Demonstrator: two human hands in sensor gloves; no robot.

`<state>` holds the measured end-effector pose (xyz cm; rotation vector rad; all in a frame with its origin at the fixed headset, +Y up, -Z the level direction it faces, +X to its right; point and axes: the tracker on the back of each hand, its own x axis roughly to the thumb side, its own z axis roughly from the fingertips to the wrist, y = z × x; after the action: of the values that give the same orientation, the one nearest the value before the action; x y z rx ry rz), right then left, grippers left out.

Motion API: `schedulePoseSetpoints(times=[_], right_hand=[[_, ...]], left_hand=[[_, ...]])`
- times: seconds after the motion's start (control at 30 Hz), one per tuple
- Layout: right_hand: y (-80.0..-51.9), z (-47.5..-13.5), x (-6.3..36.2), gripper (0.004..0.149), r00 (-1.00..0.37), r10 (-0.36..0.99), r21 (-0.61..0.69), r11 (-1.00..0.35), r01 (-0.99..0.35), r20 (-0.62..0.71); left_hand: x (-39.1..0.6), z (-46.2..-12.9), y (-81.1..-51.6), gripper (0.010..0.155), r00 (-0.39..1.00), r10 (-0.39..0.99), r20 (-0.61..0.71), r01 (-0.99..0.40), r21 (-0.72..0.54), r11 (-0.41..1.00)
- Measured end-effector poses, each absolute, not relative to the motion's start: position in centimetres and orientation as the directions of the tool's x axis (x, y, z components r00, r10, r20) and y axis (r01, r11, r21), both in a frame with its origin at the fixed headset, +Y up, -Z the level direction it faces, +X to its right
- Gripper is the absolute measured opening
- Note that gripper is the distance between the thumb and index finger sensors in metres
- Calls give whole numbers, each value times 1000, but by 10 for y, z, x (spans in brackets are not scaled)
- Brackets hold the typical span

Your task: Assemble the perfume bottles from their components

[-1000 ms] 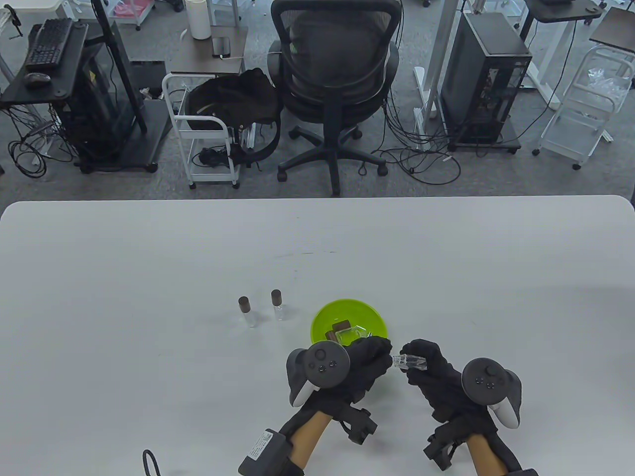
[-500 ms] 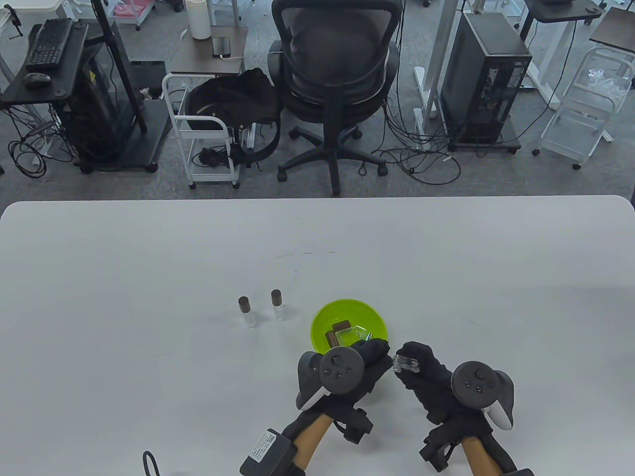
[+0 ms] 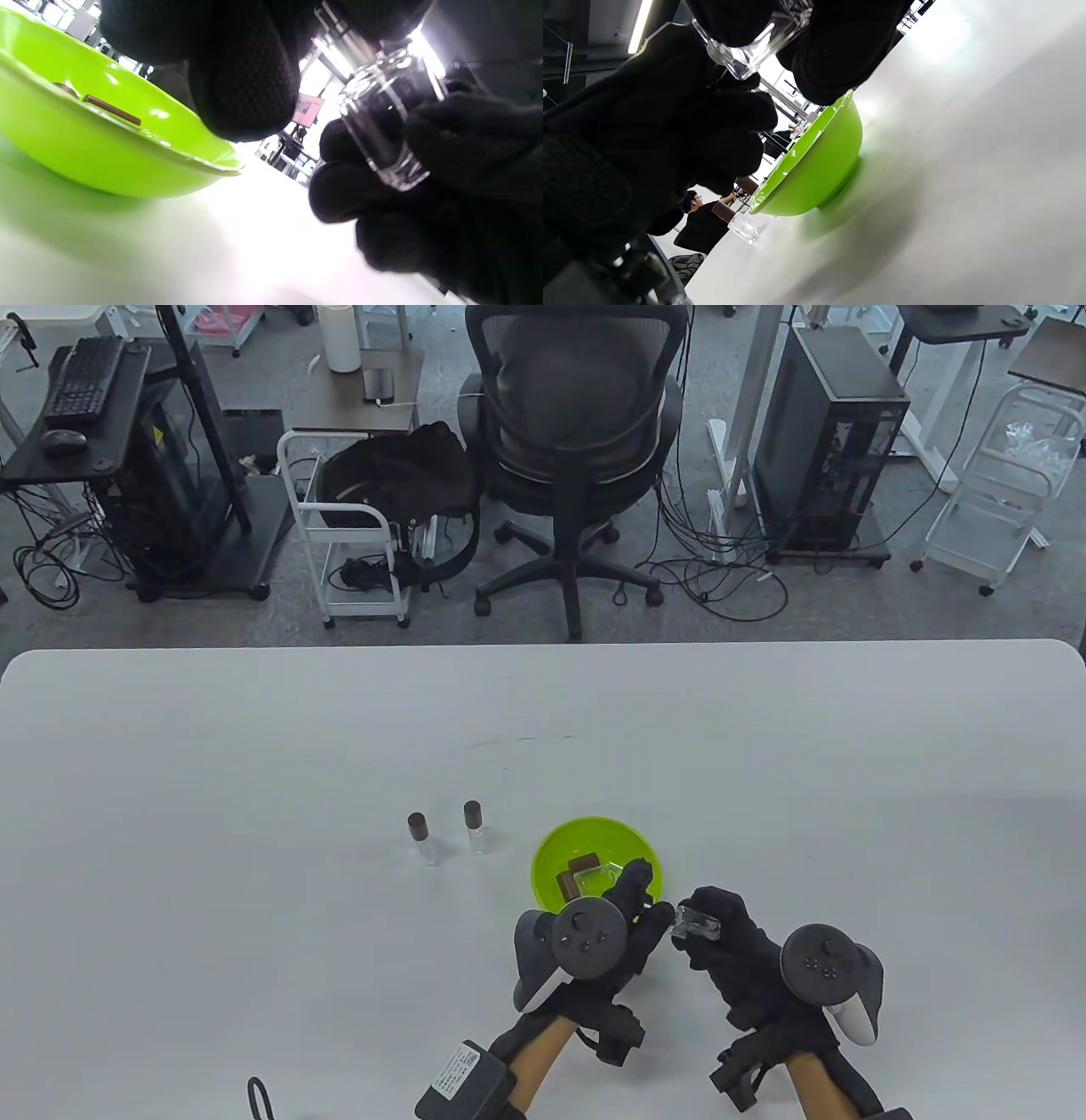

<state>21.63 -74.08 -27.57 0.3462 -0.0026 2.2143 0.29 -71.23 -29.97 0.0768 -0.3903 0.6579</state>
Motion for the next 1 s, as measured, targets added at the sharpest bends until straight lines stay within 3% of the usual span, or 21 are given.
schedulePoseSetpoints(times=[0.3,0.5,0.57,0.83,1.0], right_hand=[[-742,-275,214,57,-615,747,101,-653,-751,251],[-742,-275,215,58,-560,792,127,-598,-791,244],[-742,-275,214,57,-570,785,130,-609,-783,245],[-742,-274,212,57,-620,745,103,-656,-747,248],[-742,-274,212,57,-623,741,90,-659,-747,251]], left_hand=[[2,-296,-710,39,644,592,485,-652,-58,756],[-3,-303,-714,59,671,635,383,-665,-67,744],[-3,-304,-714,53,653,662,368,-661,-150,735],[0,-299,-711,39,629,605,487,-653,-89,752],[-4,-303,-716,49,603,674,427,-708,-103,699]])
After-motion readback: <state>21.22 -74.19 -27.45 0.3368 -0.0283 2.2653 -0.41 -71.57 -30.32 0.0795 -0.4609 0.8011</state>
